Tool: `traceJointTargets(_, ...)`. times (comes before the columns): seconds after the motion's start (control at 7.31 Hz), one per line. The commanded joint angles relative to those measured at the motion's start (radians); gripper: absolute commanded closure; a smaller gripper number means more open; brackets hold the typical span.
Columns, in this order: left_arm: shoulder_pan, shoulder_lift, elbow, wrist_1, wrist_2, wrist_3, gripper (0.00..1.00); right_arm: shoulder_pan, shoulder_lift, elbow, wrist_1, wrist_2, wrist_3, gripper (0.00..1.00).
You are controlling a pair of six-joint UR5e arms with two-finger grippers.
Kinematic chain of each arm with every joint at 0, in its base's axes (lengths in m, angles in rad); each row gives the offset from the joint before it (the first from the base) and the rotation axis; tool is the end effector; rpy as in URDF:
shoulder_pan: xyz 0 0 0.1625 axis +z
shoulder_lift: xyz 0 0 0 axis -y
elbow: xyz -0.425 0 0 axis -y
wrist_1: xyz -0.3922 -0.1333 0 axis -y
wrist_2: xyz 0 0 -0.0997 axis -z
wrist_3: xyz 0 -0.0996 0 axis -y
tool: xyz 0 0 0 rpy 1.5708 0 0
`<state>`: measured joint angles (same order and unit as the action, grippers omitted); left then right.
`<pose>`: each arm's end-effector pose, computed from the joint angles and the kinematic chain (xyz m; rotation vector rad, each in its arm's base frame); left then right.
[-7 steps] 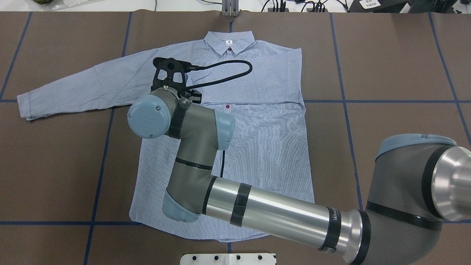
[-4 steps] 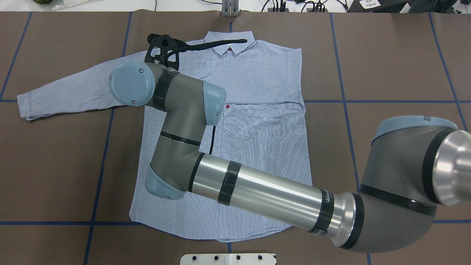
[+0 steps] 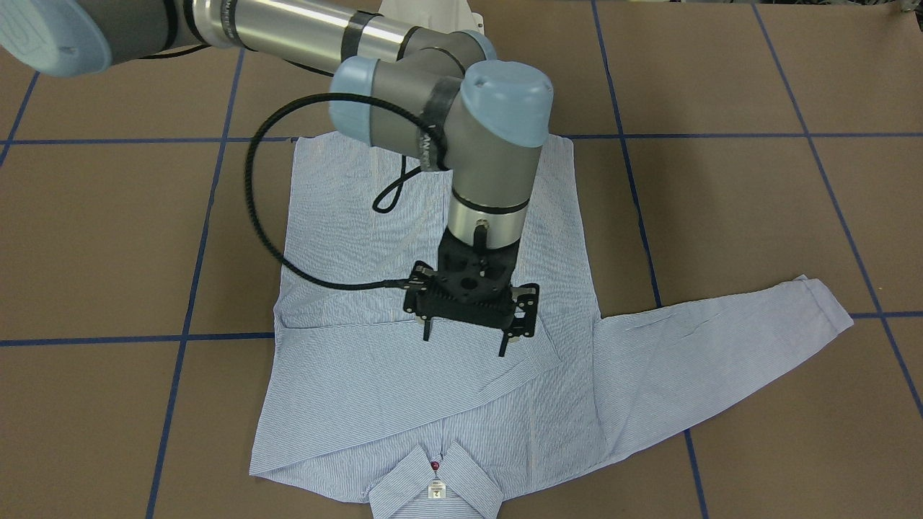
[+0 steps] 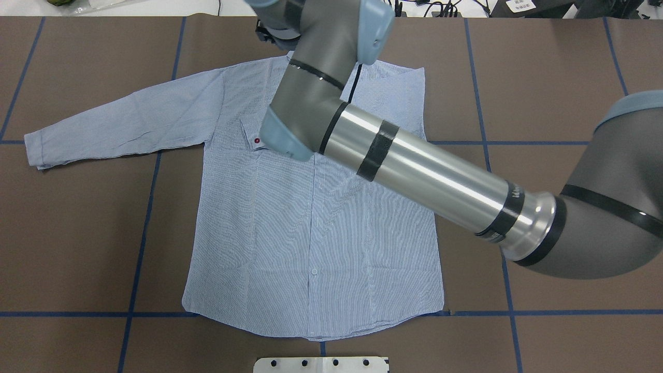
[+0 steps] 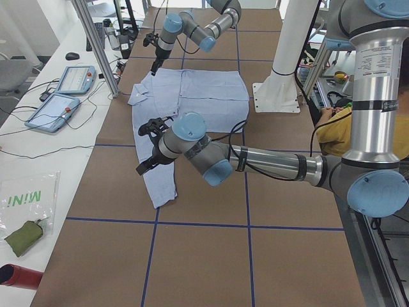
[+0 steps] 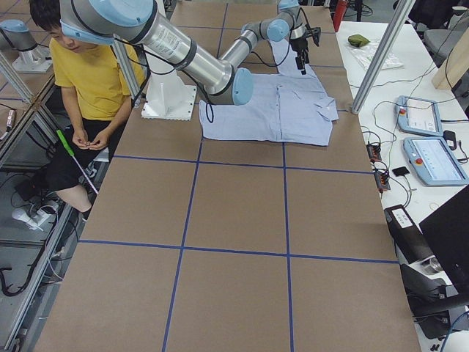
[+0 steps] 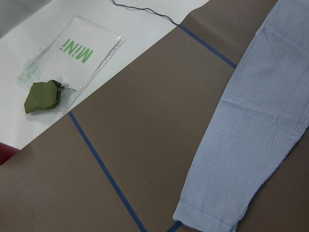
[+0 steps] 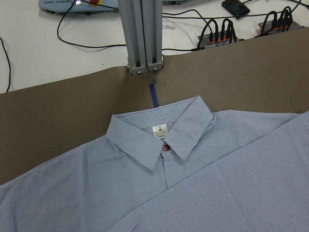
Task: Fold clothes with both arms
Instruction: 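Carry the sleeve cuff with the right gripper across onto the shirt front, then release the sleeve and raise the right arm while the left gripper grasps the other cuff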
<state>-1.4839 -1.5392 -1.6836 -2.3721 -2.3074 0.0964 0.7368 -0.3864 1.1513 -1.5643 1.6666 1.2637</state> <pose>-0.0229 -0.5017 0.5253 0.8499 0.6877 0.4894 -0.5221 -0.6408 0.0527 0.3073 -0.7179 0.3709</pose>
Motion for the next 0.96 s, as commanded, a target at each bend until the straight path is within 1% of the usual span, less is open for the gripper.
traceJointTargets(0.0,0.132,-0.024,0.103,-0.186,0.011,-0.233,0.0,0.131,-0.217,0.277,-0.022,0.166,-0.206,0.0)
traceJointTargets(0.14,0.189,-0.022,0.163,-0.323,0.085,-0.389,0.0,0.195,-0.335,0.415,-0.025,0.244,-0.281,0.0)
traceJointTargets(0.27,0.261,-0.022,0.218,-0.432,0.214,-0.532,0.0,0.276,-0.482,0.558,-0.025,0.325,-0.403,0.0)
traceJointTargets(0.41,0.328,-0.022,0.257,-0.49,0.321,-0.629,0.0,0.365,-0.599,0.641,-0.023,0.41,-0.553,0.0)
traceJointTargets(0.55,0.349,-0.024,0.298,-0.512,0.333,-0.715,0.0,0.419,-0.693,0.686,-0.013,0.479,-0.654,0.0)
traceJointTargets(0.68,0.353,-0.022,0.341,-0.519,0.333,-0.743,0.0,0.437,-0.747,0.714,-0.008,0.484,-0.694,0.0)
traceJointTargets(0.82,0.356,-0.022,0.402,-0.551,0.335,-0.745,0.05,0.441,-0.762,0.722,-0.007,0.484,-0.705,0.0)
